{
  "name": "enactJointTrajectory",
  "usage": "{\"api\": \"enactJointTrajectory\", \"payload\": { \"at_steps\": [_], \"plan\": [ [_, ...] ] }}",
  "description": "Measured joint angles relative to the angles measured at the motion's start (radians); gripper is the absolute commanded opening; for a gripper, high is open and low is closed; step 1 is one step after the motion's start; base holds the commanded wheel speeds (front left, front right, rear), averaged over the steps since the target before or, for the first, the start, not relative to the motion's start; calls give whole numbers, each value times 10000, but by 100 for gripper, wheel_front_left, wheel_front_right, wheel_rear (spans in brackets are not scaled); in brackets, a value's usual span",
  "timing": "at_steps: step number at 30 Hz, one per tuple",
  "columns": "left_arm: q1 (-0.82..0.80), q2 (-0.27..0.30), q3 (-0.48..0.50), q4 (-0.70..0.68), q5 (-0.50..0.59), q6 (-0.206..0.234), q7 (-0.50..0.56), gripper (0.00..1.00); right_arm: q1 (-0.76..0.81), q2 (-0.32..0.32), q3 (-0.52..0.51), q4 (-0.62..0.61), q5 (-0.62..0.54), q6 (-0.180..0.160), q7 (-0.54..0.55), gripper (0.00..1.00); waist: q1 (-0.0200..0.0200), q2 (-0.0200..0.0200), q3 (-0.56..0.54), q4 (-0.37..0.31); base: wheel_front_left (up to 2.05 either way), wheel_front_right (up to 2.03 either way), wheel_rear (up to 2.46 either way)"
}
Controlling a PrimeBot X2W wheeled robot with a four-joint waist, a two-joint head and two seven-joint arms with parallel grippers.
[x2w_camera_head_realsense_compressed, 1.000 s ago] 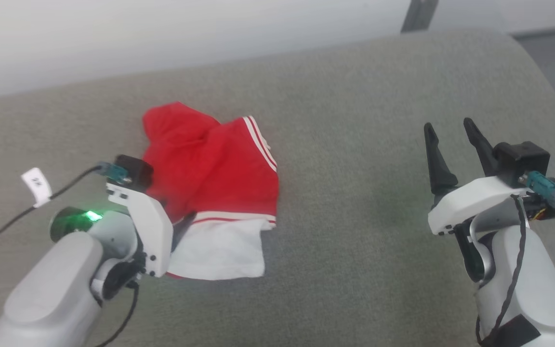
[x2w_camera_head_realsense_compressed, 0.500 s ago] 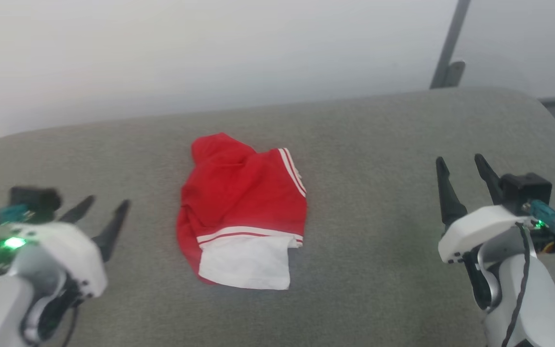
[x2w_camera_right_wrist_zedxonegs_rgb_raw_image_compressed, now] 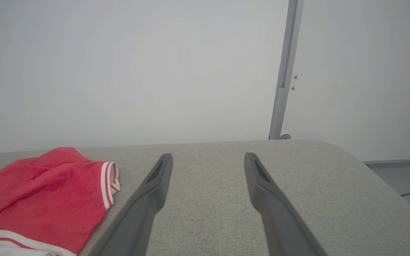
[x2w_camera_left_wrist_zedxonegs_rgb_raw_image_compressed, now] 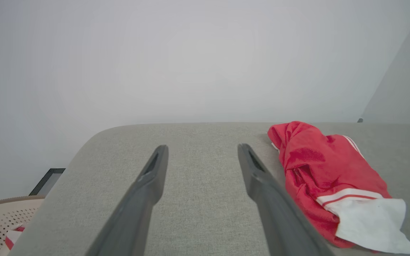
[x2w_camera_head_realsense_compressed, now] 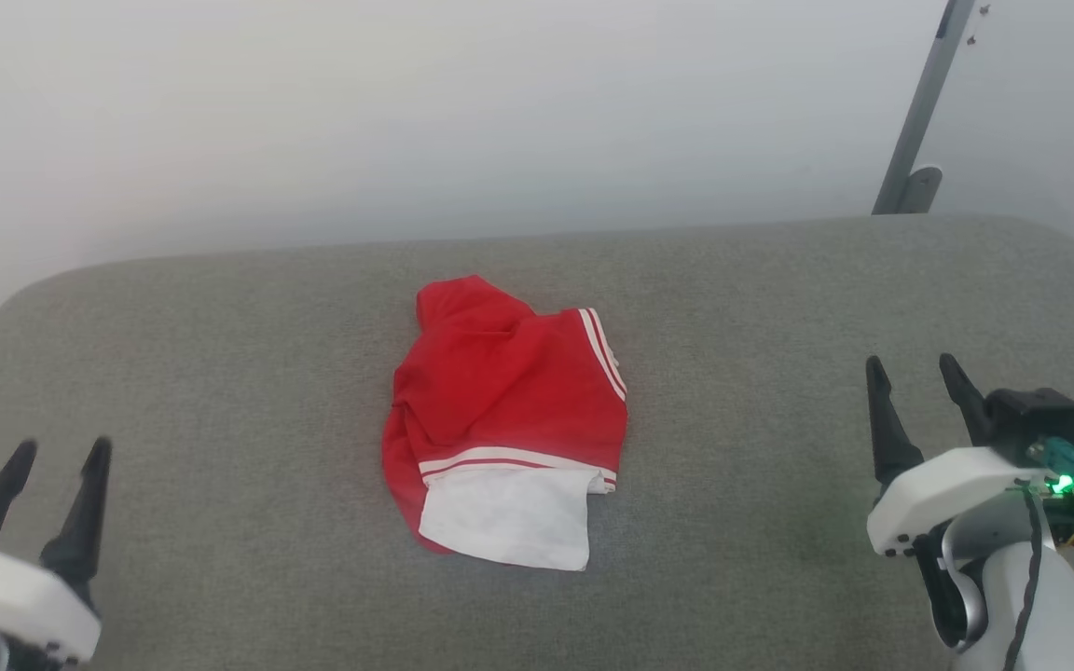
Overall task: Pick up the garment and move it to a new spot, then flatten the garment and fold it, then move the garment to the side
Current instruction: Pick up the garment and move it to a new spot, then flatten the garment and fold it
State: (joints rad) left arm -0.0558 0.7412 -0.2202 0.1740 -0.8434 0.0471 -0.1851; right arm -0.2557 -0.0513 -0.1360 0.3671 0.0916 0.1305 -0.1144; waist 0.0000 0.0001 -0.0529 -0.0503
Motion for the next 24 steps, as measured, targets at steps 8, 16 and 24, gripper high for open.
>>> {"api": "enactJointTrajectory", "payload": {
  "at_steps": [8,16,24],
  "plan": [
    [785,-38,527,109,-291,-163,-472,100,264,0,-29,-138,58,0,94,100,0,0,-29,129,0,0,0],
    [802,-46,637,169,-282,-276,-562,100,264,0,81,-268,56,0,194,100,0,0,7,185,0,0,0],
    [229,-174,278,2,-905,-431,759,100,108,2,318,-276,56,0,268,100,0,0,157,116,0,0,0]
  ]
}}
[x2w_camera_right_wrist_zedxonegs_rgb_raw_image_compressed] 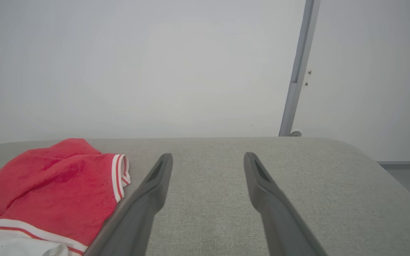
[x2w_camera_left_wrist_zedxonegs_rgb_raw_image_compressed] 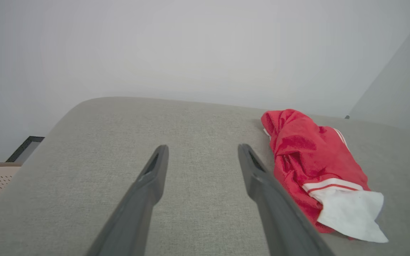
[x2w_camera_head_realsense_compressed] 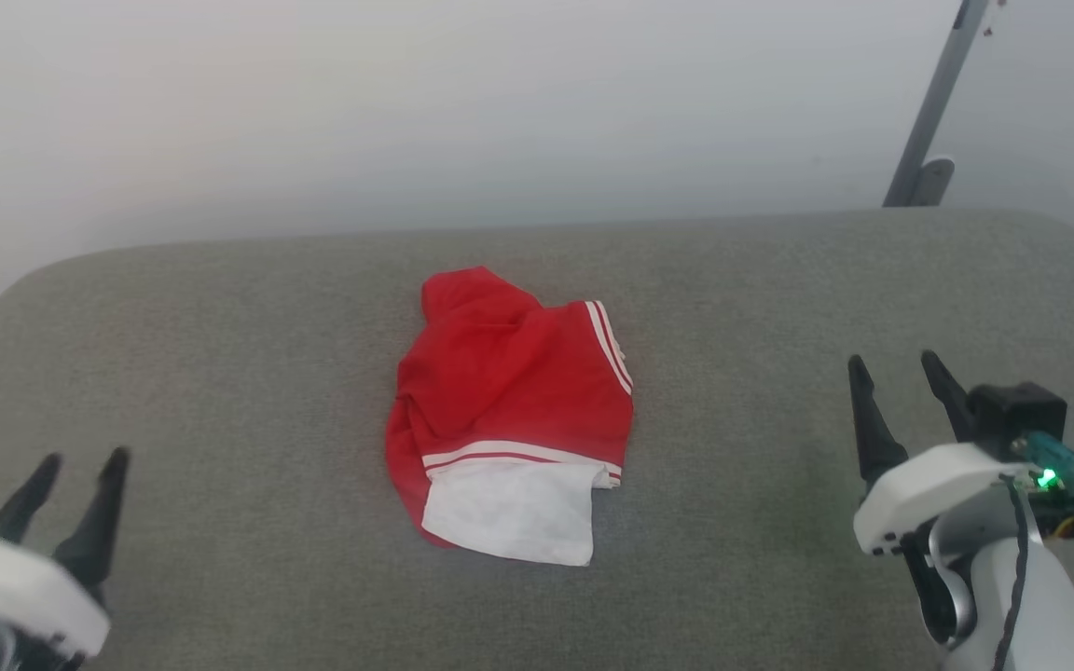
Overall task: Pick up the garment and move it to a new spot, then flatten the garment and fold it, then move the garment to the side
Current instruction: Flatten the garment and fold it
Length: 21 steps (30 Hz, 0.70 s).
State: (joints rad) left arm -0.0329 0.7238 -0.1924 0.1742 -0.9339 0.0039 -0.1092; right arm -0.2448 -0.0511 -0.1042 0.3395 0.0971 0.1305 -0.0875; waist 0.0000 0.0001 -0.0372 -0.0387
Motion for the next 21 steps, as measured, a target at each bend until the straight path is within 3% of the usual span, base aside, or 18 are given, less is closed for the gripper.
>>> {"api": "enactJointTrajectory", "payload": {
  "at_steps": [9,21],
  "plan": [
    [-1735,15,-1323,-926,-198,-36,2788,100,-677,0,407,125,-2,0,17,100,0,0,317,-401,0,0,0],
    [-3385,-529,-3005,-1400,-82,345,5942,100,-1573,2,771,370,161,0,-199,100,0,0,1171,-1319,0,0,0]
  ]
}}
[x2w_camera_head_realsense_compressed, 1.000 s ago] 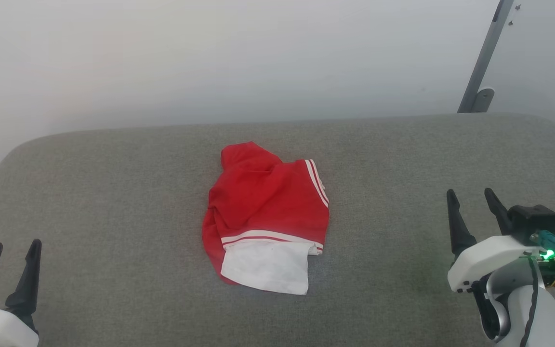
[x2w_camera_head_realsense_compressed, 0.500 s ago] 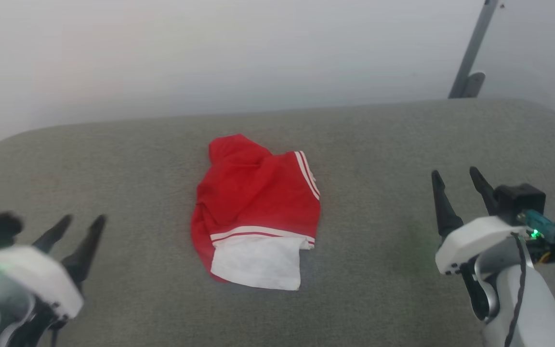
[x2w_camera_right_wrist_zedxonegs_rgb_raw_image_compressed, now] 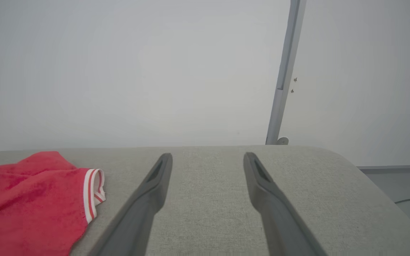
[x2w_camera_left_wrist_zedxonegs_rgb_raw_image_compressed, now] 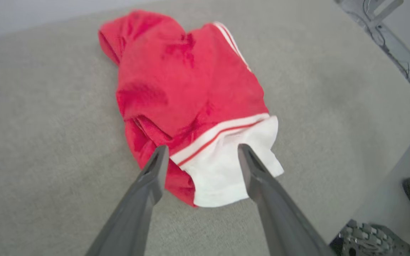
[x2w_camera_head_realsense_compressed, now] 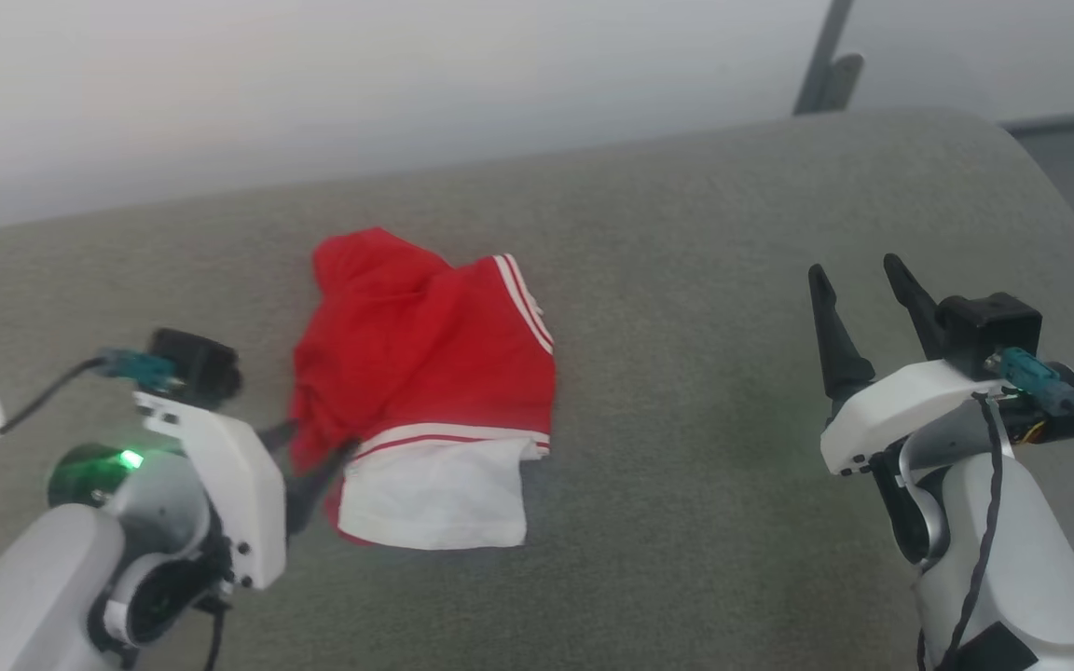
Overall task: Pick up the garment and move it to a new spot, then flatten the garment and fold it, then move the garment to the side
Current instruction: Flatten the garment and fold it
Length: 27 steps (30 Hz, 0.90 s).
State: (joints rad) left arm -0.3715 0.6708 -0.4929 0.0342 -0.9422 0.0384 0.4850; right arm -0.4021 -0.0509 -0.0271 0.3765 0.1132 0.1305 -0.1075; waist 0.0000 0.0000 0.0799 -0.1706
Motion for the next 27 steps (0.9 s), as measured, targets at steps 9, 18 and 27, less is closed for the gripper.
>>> {"api": "enactJointTrajectory", "payload": {
  "at_steps": [9,18,27],
  "plan": [
    [-173,-29,-662,148,-88,884,1812,100,-270,-6,8,439,188,0,-385,100,1,0,641,-630,0,0,0],
    [-332,-63,-903,470,2,1158,2305,100,-477,-2,2,736,253,0,-637,100,0,0,1000,-781,0,0,0],
    [-593,-224,-957,978,-54,1158,2426,0,-587,-2,-35,913,253,0,-786,100,1,0,1128,-699,0,0,0]
  ]
}}
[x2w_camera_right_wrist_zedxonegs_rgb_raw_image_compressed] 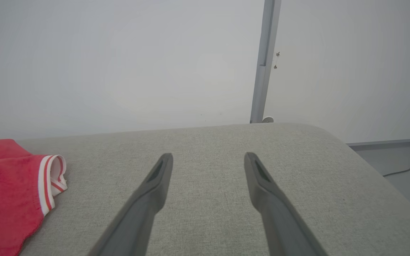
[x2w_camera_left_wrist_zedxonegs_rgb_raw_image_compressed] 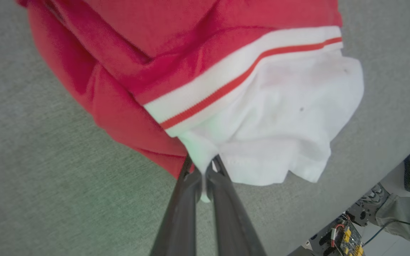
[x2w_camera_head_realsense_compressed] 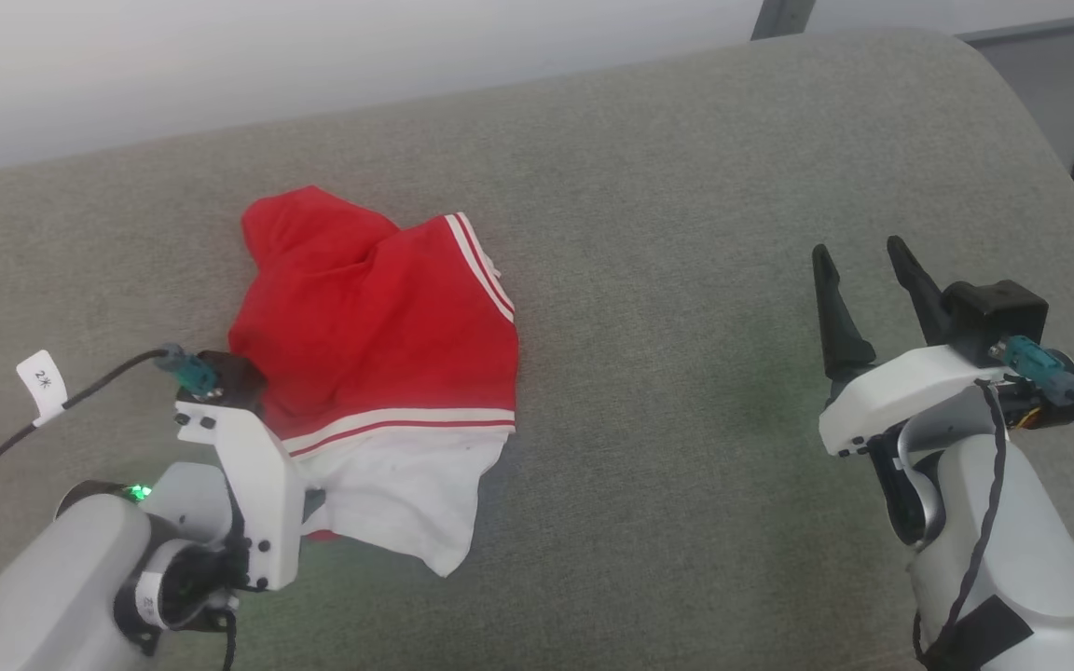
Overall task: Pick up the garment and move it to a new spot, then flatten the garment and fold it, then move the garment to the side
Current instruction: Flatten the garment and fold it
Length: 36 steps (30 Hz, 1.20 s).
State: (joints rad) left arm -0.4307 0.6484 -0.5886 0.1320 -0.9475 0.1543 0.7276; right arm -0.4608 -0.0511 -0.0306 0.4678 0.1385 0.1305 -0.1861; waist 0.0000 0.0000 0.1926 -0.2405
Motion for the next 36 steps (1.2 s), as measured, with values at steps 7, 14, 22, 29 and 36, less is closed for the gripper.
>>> {"api": "enactJointTrajectory", "payload": {
  "at_steps": [7,14,22,29,36],
  "plan": [
    [168,711,464,-660,-454,527,587,0,21,4,-261,111,-192,2,-17,100,0,0,-170,336,0,0,0],
    [1011,2163,1051,-1241,-495,849,625,0,182,6,-420,123,-337,0,13,100,0,0,-380,720,0,0,0],
    [1867,3302,1377,-21,-224,932,109,0,273,4,-395,38,-362,0,117,100,0,0,-472,911,0,0,0],
    [1894,2679,1241,1728,-190,451,-610,0,282,2,-242,-23,-359,0,228,100,0,0,-403,819,0,0,0],
    [1440,1873,1287,3122,-290,-142,-1457,100,405,0,82,-42,-330,0,408,100,0,0,-419,844,0,0,0]
  ]
}}
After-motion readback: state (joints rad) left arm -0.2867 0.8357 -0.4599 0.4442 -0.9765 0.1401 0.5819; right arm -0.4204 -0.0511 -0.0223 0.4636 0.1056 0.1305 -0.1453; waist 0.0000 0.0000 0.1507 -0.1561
